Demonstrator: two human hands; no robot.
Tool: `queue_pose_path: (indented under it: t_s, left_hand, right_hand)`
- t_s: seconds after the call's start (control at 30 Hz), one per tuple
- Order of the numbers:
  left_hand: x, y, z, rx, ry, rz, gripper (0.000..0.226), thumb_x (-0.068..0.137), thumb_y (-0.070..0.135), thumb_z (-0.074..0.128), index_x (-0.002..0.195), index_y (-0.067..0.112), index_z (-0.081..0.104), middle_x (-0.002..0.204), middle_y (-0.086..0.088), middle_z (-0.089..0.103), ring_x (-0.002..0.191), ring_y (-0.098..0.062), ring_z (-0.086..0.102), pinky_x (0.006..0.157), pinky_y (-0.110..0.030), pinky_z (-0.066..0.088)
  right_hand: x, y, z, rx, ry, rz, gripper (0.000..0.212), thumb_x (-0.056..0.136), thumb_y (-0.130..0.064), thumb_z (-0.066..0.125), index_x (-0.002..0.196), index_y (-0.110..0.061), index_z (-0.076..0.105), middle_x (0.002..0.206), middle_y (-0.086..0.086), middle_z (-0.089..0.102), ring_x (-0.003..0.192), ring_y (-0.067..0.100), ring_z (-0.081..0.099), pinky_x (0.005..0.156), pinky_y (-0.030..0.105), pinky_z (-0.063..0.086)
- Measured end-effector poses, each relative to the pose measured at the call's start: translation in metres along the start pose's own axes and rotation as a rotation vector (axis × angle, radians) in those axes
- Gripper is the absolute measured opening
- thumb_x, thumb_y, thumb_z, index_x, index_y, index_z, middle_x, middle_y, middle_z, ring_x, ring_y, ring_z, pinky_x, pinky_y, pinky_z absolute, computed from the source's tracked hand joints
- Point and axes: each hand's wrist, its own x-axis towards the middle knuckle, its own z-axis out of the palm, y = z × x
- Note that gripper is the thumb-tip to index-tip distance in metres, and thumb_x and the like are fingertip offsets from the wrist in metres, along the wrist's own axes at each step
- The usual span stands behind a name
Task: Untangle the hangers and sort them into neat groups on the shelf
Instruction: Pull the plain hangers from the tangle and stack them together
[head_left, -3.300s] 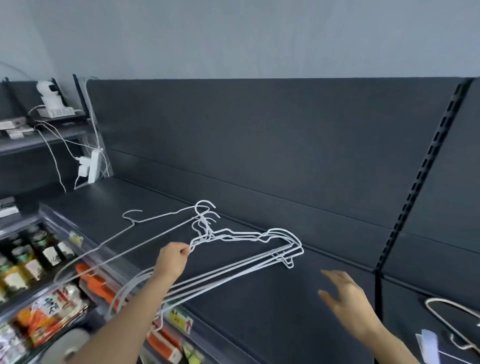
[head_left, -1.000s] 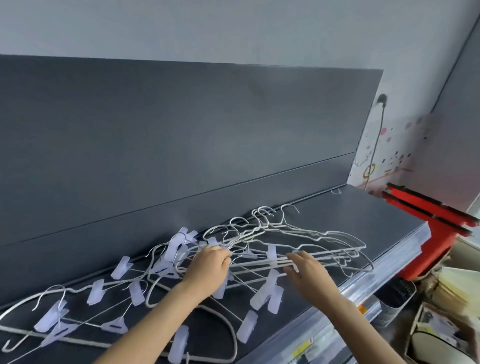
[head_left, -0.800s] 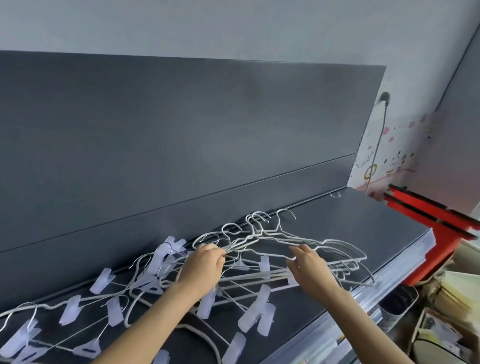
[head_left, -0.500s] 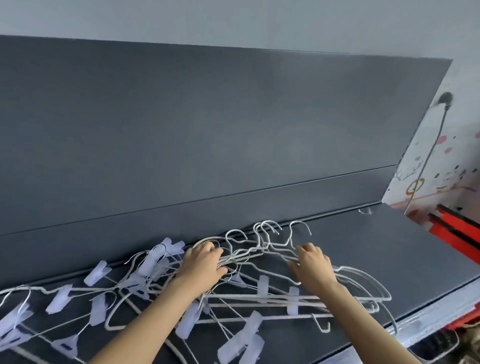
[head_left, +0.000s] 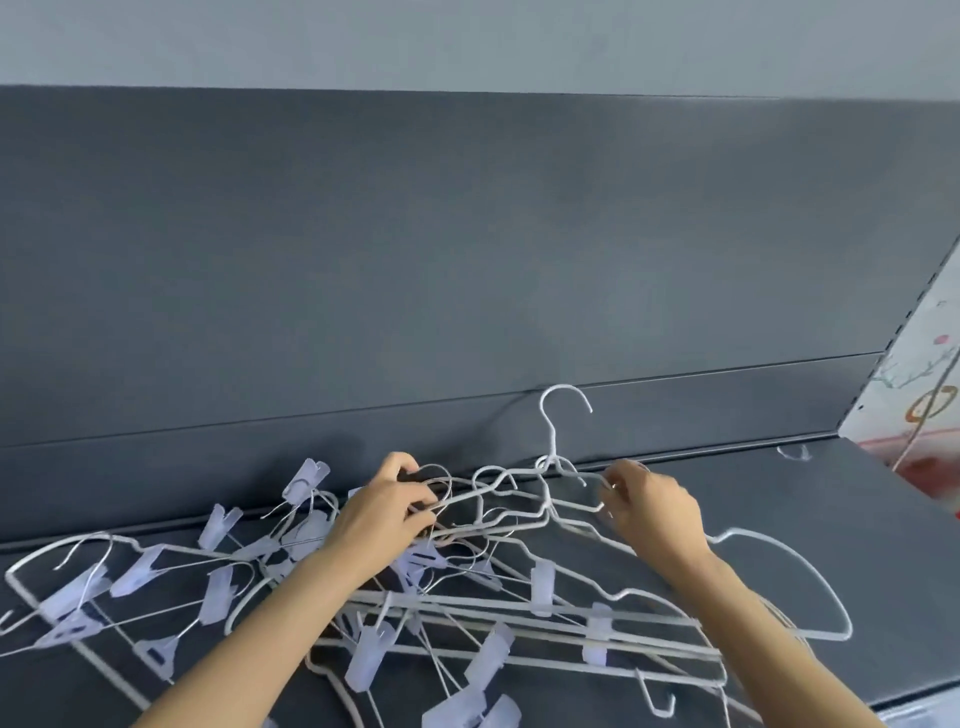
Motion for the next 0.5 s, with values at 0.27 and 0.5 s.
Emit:
queue_pose_path:
  t_s: [0.27, 0.5]
  left_hand:
    - [-0.017, -0.027, 0.013, 0.068, -0.125, -0.103, 0.022, 0.089, 0.032, 0.052, 0.105, 0.022, 0.063, 0.125, 0.004, 0.047, 0.105, -0.014, 0.052, 0.089, -0.028, 0.043]
    - [-0.020, -0.030, 0.004, -0.005, -0.111, -0.140, 0.022, 0.089, 0.026, 0.051, 0.109, 0.025, 0.061, 0.119, 0.004, 0.054, 0.101, -0.016, 0.056, 0.089, -0.035, 0.048]
  right_hand:
    - [-0.021, 0.008, 0.056, -0.078, -0.195, 0.033, 0.020, 0.090, -0.022, 0.049, 0.103, -0.012, 0.060, 0.109, 0.005, 0.060, 0.105, 0.026, 0.053, 0.084, 0.033, 0.042]
    - [-0.023, -0.002, 0.034, 0.134, -0.027, 0.081, 0.023, 0.088, -0.016, 0.051, 0.066, -0.010, 0.050, 0.065, -0.002, 0.045, 0.069, 0.026, 0.045, 0.056, 0.030, 0.032]
